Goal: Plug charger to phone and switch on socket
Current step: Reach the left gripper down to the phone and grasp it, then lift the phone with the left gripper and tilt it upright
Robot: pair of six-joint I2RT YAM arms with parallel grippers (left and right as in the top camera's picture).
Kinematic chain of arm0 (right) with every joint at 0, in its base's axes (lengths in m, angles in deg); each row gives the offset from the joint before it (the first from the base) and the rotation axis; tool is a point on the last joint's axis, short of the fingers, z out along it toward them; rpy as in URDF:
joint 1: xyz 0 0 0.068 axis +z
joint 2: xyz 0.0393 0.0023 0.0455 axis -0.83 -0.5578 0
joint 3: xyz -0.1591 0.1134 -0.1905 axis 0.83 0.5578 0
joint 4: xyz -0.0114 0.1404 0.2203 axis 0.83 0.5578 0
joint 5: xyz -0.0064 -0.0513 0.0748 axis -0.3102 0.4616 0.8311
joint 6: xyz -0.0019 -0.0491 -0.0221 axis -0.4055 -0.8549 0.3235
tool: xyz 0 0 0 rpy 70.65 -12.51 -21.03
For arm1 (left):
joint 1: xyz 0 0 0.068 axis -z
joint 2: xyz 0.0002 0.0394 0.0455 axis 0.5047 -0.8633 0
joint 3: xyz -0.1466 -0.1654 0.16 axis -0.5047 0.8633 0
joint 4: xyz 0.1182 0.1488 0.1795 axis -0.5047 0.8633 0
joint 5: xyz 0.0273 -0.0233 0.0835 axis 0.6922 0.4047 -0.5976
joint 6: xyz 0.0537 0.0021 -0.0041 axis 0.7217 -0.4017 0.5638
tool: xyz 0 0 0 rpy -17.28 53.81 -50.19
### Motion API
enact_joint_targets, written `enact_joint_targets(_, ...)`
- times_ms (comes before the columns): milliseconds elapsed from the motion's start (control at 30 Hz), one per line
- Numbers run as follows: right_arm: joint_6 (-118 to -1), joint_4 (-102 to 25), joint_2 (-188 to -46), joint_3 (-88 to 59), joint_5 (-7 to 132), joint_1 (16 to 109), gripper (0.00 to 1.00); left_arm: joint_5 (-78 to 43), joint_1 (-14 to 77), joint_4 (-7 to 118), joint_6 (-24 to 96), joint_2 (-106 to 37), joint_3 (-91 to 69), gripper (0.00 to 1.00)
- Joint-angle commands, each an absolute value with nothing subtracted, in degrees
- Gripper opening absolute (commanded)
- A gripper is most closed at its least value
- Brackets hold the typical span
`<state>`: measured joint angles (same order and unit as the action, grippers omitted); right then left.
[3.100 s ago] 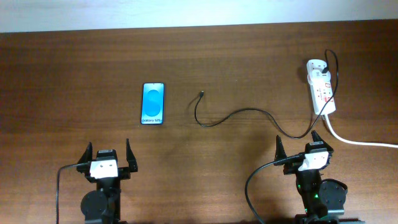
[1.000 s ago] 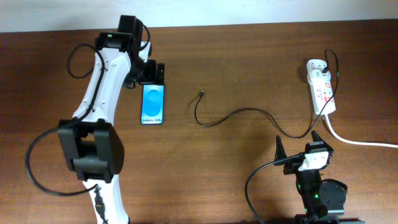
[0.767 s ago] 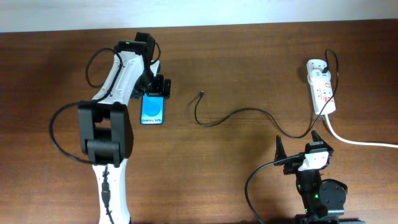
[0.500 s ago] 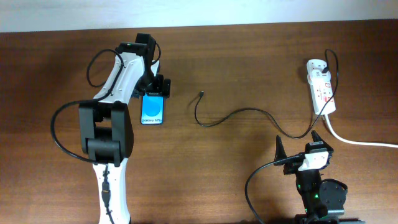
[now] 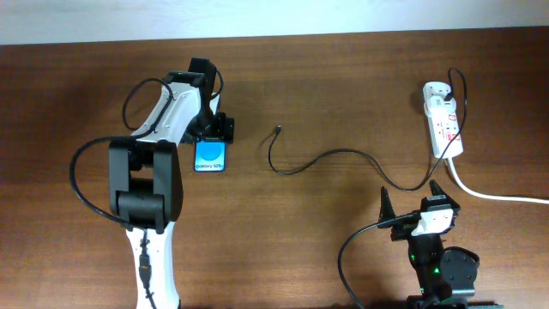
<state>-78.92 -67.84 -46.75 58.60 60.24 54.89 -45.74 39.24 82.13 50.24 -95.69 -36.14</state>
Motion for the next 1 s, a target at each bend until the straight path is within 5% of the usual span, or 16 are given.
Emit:
enact_joint_targets(0,-78.2,-67.6,-46.4,58.9,60.1,55.3,0.98,-43.3,39.2,82.2,49.0,-98.1,-33.3,0.92)
enact_joint_targets(167,-78.2,-67.6,-46.4,58.9,60.1,55.3,0.99,-43.0,39.2,82.1,48.2,-98.1,-33.3,0.86)
enact_joint_targets(300,-78.2,-67.6,-46.4,58.9,60.1,55.3,0.98,-43.0,39.2,82.1,48.2,-98.1,-33.3,0.73)
enact_joint_targets(967,-78.2,-67.6,-46.4,58.9,60.1,55.3,0.98,-41.8,39.2,93.3,45.6,-98.1,-51.0,0.66)
